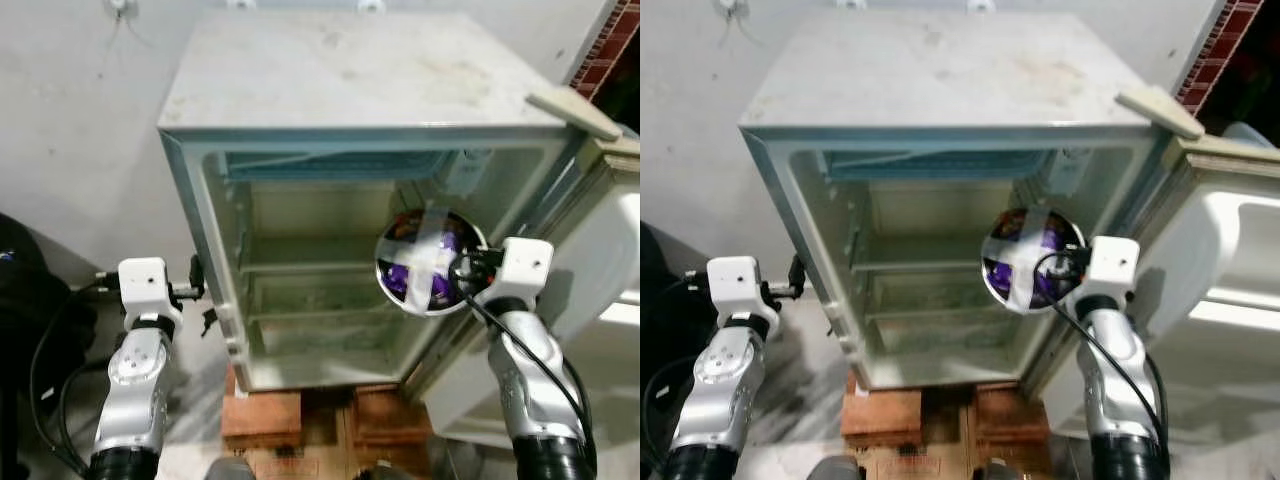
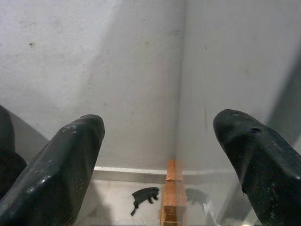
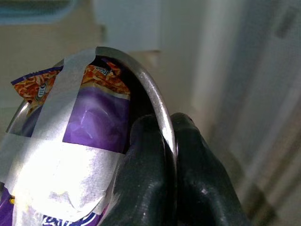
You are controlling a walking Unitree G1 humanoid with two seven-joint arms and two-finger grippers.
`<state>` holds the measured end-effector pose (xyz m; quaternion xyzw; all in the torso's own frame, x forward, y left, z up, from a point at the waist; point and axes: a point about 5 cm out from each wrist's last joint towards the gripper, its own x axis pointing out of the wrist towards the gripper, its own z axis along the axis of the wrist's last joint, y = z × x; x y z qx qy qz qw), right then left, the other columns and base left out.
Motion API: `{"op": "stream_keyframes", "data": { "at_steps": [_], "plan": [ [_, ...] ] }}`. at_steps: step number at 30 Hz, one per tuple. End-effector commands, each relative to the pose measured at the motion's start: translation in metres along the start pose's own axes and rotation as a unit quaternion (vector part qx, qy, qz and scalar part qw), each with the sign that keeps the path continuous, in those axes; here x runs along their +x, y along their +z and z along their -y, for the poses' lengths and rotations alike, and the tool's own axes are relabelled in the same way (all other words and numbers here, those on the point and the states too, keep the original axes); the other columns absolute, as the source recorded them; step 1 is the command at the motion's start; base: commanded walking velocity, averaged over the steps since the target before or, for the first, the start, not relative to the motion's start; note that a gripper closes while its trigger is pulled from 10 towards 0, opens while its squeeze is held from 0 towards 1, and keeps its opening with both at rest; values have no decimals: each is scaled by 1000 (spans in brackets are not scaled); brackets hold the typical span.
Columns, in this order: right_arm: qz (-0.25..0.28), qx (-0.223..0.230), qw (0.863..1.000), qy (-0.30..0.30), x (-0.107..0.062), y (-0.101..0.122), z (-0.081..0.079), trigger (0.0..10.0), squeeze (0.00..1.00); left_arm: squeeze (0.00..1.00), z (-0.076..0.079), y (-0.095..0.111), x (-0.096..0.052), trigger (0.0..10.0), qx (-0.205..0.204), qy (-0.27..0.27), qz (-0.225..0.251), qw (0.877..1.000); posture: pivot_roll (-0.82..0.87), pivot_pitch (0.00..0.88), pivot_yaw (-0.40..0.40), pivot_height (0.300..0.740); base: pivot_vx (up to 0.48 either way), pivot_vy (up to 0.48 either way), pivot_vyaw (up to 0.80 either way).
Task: Restocking fridge
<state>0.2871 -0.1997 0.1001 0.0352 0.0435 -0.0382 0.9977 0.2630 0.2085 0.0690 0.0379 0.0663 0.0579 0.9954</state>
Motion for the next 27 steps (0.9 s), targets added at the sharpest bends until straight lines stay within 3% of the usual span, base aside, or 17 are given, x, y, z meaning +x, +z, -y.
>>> {"op": "stream_keyframes", "data": {
  "at_steps": [1,3,7,13,21,27],
  "plan": [
    [0,10,1000,6,4,3,-5,10000,0,0,9,-5,-5,10000,18,-28,-14,999,104,0,-57,740,0,0,0],
    [-9,23,1000,9,13,3,-11,10000,0,0,8,-8,-18,10000,41,-54,-23,997,128,9,-60,740,0,0,0],
    [-22,50,998,10,20,1,-16,10000,0,0,9,-11,-28,10000,56,-73,-30,995,141,20,-64,740,0,0,0],
    [-57,104,993,25,47,2,-40,10000,0,0,16,-8,-59,10000,91,-139,-35,985,207,89,-80,740,0,0,0],
    [-111,159,979,56,64,-8,-75,10000,0,0,16,11,-84,10000,85,-163,-31,982,277,145,-113,740,0,0,0],
    [-126,180,974,62,69,-9,-90,10000,0,0,15,12,-94,10000,72,-148,-41,986,311,167,-136,740,0,0,0]
  ]
}}
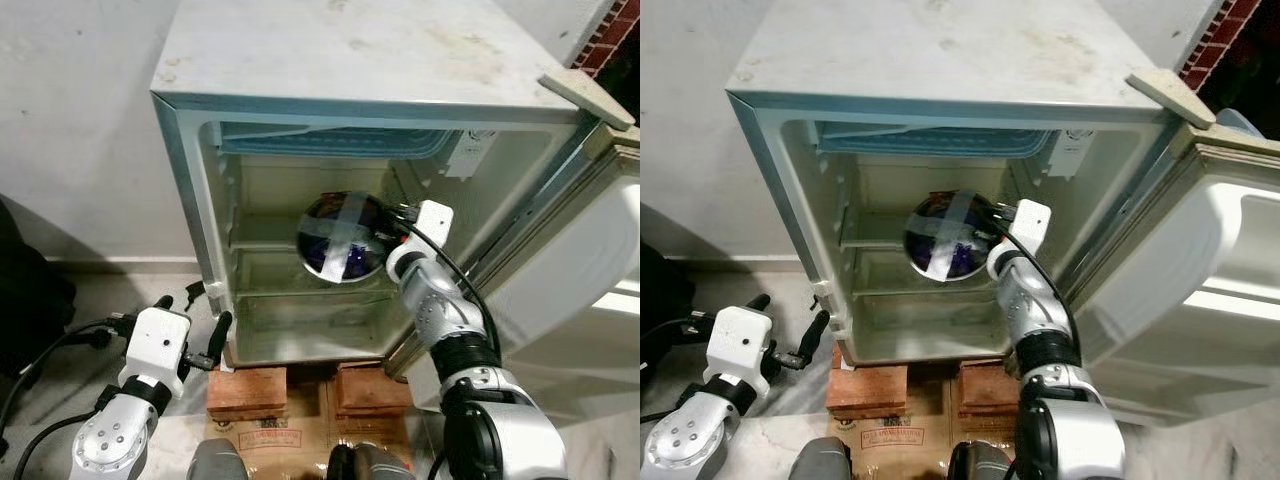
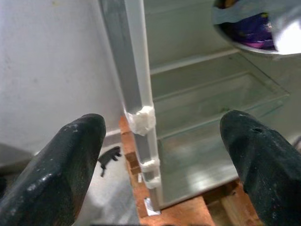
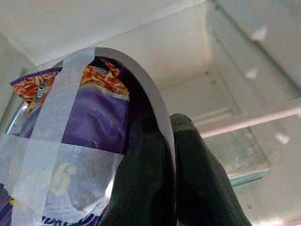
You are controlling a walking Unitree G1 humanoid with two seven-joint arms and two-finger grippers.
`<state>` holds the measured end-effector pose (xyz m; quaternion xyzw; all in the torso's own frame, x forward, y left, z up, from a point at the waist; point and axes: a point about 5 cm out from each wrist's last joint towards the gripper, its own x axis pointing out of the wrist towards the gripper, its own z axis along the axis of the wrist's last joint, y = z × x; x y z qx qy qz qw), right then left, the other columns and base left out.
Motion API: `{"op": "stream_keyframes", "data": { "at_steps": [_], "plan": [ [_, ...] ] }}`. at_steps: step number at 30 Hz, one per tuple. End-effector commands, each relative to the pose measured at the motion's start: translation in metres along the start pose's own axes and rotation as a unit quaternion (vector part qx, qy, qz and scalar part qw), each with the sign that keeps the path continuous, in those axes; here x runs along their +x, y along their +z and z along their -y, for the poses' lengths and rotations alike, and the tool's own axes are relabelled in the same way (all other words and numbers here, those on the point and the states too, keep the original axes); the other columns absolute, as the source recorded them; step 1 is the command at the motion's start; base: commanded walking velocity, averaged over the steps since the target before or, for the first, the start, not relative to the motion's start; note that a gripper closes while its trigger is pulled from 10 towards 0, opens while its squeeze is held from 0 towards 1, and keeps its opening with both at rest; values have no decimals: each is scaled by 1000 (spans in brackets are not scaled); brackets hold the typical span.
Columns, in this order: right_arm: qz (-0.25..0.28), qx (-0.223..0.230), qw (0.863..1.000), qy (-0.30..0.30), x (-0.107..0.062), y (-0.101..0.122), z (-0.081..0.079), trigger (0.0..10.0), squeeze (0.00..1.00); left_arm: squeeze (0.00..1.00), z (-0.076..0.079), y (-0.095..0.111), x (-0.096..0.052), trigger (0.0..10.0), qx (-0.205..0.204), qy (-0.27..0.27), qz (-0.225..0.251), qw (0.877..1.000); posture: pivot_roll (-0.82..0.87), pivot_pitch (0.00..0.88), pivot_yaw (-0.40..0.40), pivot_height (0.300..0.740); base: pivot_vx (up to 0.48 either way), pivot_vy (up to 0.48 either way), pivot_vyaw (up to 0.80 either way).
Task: Restocking fridge
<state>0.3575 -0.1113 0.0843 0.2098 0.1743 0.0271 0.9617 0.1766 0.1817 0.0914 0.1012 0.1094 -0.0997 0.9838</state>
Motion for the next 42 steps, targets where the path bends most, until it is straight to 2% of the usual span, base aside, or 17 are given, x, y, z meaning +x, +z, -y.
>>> {"op": "stream_keyframes", "data": {
  "at_steps": [1,6,12,14,15,16,19,30,37,42],
  "plan": [
    [15,16,1000,-2,3,8,-2,10000,0,0,-2,-3,-6,10000,-13,17,-14,1000,312,168,-137,740,0,0,0],
    [2,51,999,-11,7,4,-7,10000,0,0,-2,-4,-12,10000,-26,32,-28,999,326,173,-153,740,0,0,0],
    [-21,91,996,4,9,-7,-31,10000,0,0,0,-1,-12,10000,-33,36,-32,998,345,173,-172,740,0,0,0],
    [-21,93,995,6,10,-7,-34,10000,0,0,0,-1,-12,10000,-35,37,-33,998,345,173,-172,740,0,0,0],
    [-16,100,995,17,11,-6,-45,10000,0,0,3,1,-14,10000,-40,35,-33,998,358,180,-185,740,0,0,0],
    [-16,100,995,17,11,-6,-45,10000,0,0,3,1,-14,10000,-40,35,-33,998,358,180,-185,740,0,0,0],
    [-21,124,992,32,11,-8,-67,10000,0,0,4,0,-22,10000,-50,68,-36,996,371,196,-201,740,0,0,0],
    [-29,157,986,41,12,-4,-95,10000,0,0,7,-1,-38,10000,-60,93,-54,992,403,253,-245,740,0,0,0],
    [-38,173,983,48,12,0,-107,10000,0,0,8,0,-40,10000,-65,95,-55,992,408,266,-256,740,0,0,0],
    [-45,207,977,39,11,4,-123,10000,0,0,9,1,-41,10000,-66,98,-58,991,418,271,-260,740,0,0,0]
  ]
}}
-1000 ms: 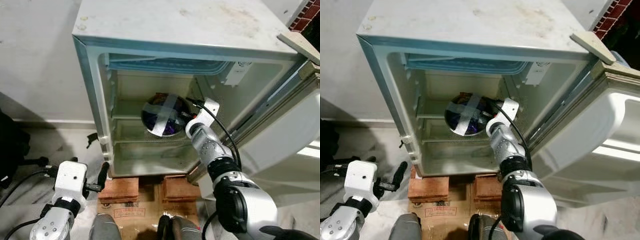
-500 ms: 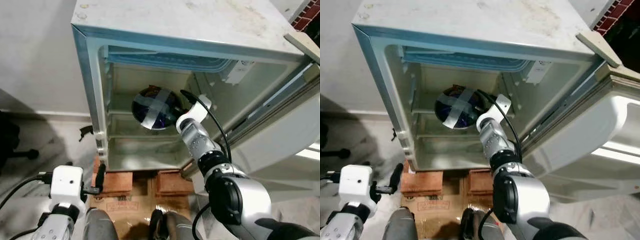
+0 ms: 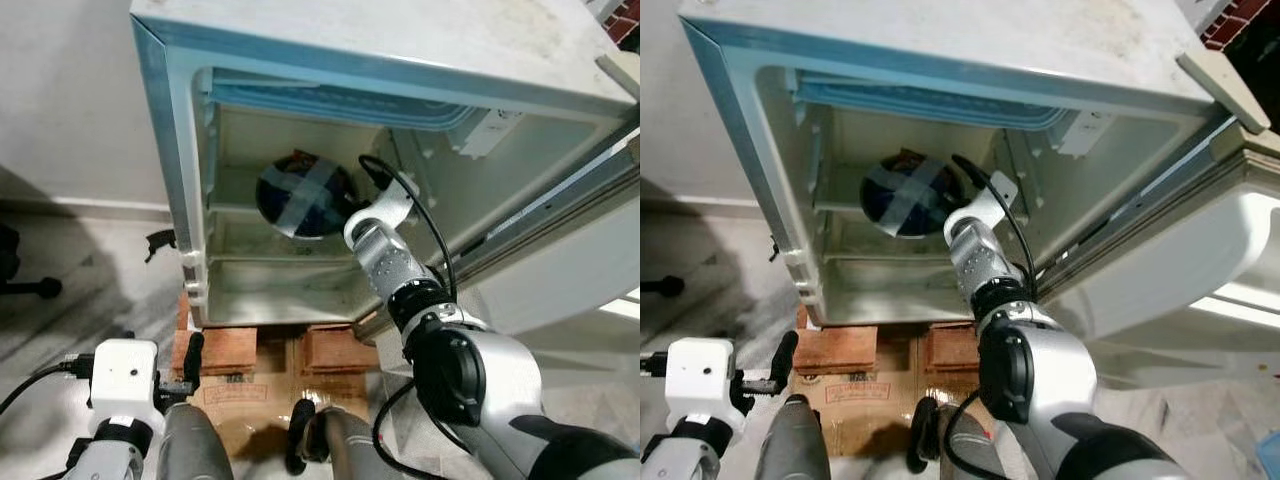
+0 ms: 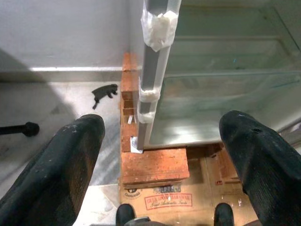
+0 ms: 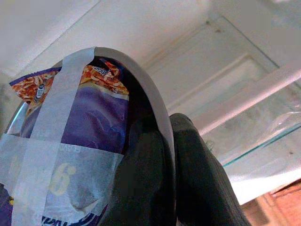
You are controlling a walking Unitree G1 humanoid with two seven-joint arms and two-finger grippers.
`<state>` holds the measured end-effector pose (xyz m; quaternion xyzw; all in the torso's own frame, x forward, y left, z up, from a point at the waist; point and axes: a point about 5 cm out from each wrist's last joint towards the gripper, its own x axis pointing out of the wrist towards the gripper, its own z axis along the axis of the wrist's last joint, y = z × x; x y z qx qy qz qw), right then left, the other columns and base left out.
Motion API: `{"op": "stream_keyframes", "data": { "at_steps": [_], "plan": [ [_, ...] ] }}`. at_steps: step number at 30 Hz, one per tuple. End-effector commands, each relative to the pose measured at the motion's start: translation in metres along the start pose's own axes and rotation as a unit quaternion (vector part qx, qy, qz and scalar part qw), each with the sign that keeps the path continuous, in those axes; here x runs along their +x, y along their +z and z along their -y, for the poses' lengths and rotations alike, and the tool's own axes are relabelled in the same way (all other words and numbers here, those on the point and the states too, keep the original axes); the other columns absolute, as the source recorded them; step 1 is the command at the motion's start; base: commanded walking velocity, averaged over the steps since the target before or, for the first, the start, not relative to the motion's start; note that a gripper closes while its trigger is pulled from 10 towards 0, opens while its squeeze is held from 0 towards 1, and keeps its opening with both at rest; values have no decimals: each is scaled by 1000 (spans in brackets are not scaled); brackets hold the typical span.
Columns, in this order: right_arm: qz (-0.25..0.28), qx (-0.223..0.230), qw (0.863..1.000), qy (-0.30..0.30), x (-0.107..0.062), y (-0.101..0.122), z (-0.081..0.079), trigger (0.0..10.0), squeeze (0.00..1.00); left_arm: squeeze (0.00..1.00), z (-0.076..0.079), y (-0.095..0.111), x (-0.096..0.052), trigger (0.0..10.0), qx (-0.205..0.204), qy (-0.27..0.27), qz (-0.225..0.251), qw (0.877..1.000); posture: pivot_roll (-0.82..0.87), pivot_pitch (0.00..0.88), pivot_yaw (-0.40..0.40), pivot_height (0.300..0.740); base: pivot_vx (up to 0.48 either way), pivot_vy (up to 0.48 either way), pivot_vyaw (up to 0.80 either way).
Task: Restocking fridge
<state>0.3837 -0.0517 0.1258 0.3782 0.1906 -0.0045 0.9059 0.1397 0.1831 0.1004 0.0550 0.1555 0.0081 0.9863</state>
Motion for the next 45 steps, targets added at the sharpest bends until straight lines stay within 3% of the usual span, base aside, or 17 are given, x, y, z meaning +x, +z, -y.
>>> {"op": "stream_keyframes", "data": {
  "at_steps": [1,8,20,29,36,45],
  "plan": [
    [-38,27,998,36,-7,-34,-42,10000,0,0,3,0,-4,10000,-3,1,-7,1000,418,271,-260,740,0,0,0],
    [-26,61,998,2,-8,-31,-51,10000,0,0,5,1,-8,10000,-3,7,-11,1000,444,284,-266,740,0,0,0],
    [-13,8,996,-83,-7,-26,-37,10000,0,0,8,2,-11,10000,-6,12,-17,1000,450,293,-280,740,0,0,0],
    [0,-20,998,-56,-6,-23,-37,10000,0,0,6,5,-14,10000,-6,18,-9,1000,426,310,-284,740,0,0,0],
    [10,-30,999,-7,-6,-19,-43,10000,0,0,3,9,-4,10000,-6,15,4,1000,410,290,-275,740,264,0,0],
    [7,-23,1000,-7,-5,-19,-40,10000,0,0,5,7,-5,10000,-6,12,2,1000,422,288,-278,740,164,0,0]
  ]
}}
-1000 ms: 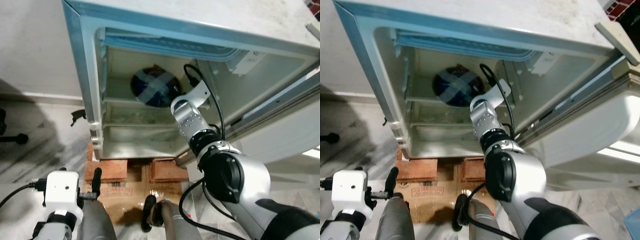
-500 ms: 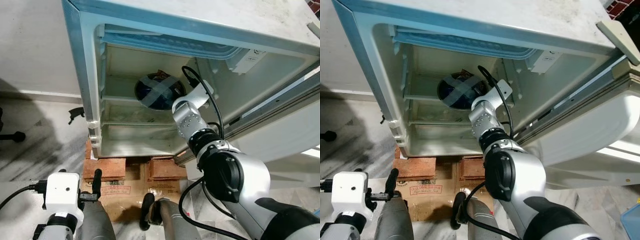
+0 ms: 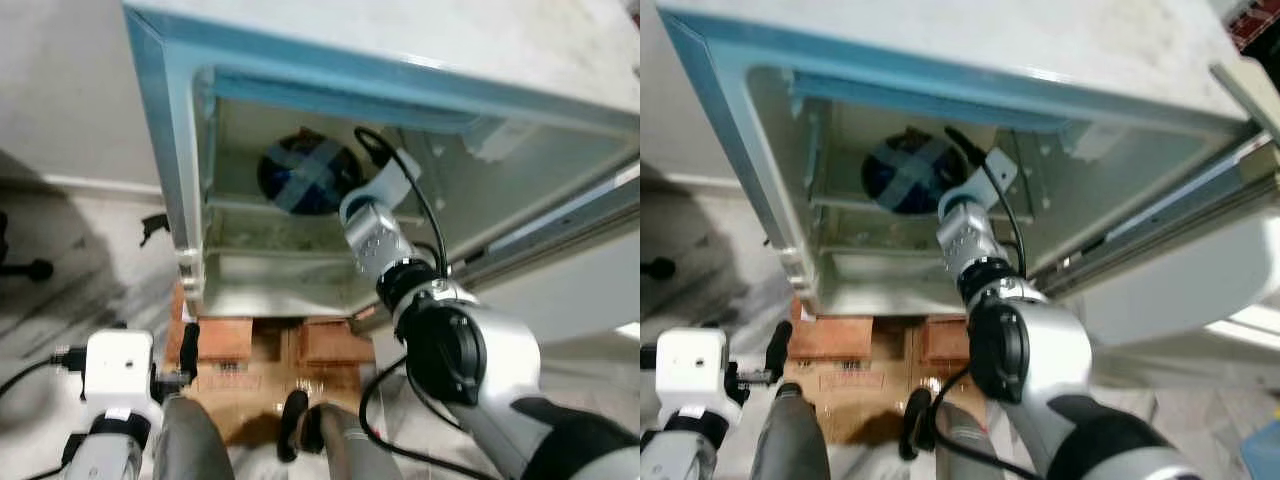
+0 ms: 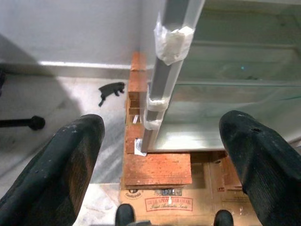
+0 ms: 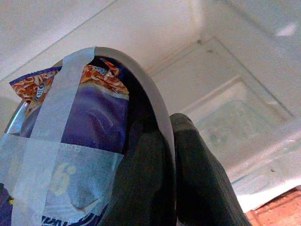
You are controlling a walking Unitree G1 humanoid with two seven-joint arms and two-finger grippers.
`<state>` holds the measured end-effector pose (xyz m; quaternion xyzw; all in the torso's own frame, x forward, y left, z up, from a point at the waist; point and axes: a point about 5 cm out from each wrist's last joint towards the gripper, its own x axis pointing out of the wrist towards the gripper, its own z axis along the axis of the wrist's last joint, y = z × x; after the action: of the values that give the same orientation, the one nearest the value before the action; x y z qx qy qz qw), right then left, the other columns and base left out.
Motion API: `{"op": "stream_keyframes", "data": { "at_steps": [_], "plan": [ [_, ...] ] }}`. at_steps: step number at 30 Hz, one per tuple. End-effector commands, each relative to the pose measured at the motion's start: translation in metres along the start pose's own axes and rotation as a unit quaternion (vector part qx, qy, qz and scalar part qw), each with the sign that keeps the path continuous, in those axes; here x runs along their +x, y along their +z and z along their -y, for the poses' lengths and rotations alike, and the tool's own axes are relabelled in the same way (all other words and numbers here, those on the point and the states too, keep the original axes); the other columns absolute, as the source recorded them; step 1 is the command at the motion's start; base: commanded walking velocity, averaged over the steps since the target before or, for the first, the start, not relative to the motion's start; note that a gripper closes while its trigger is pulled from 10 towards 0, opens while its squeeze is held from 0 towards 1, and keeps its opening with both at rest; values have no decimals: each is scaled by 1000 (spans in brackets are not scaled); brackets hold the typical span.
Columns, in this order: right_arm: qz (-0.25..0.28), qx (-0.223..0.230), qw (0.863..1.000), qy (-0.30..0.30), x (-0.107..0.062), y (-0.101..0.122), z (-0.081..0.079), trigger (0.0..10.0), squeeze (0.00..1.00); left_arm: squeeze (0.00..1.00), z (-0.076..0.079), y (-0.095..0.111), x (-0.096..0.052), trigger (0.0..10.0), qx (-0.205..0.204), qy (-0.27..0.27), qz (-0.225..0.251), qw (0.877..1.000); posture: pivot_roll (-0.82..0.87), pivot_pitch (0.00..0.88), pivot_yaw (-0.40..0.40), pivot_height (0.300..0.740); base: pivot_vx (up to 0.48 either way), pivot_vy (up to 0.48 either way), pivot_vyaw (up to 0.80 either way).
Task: Restocking fridge
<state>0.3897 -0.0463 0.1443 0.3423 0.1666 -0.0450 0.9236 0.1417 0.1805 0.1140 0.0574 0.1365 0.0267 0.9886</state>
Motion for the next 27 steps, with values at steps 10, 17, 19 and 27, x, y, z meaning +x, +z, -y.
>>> {"op": "stream_keyframes", "data": {
  "at_steps": [10,17,19,27],
  "plan": [
    [-30,-6,999,34,-8,-24,-23,10000,0,0,5,-8,-6,10000,-13,-6,-21,1000,419,294,-276,740,0,0,0],
    [-47,23,998,31,-9,-32,-19,10000,0,0,6,-9,-15,10000,-16,-2,-29,999,430,328,-286,740,0,0,0],
    [-48,41,997,33,-9,-32,-20,10000,0,0,7,-9,-17,10000,-18,-1,-33,999,429,336,-287,740,0,0,0],
    [-37,117,992,7,-5,-19,-15,10000,0,0,9,-11,-28,10000,-25,-6,-48,999,423,373,-283,740,0,0,0]
  ]
}}
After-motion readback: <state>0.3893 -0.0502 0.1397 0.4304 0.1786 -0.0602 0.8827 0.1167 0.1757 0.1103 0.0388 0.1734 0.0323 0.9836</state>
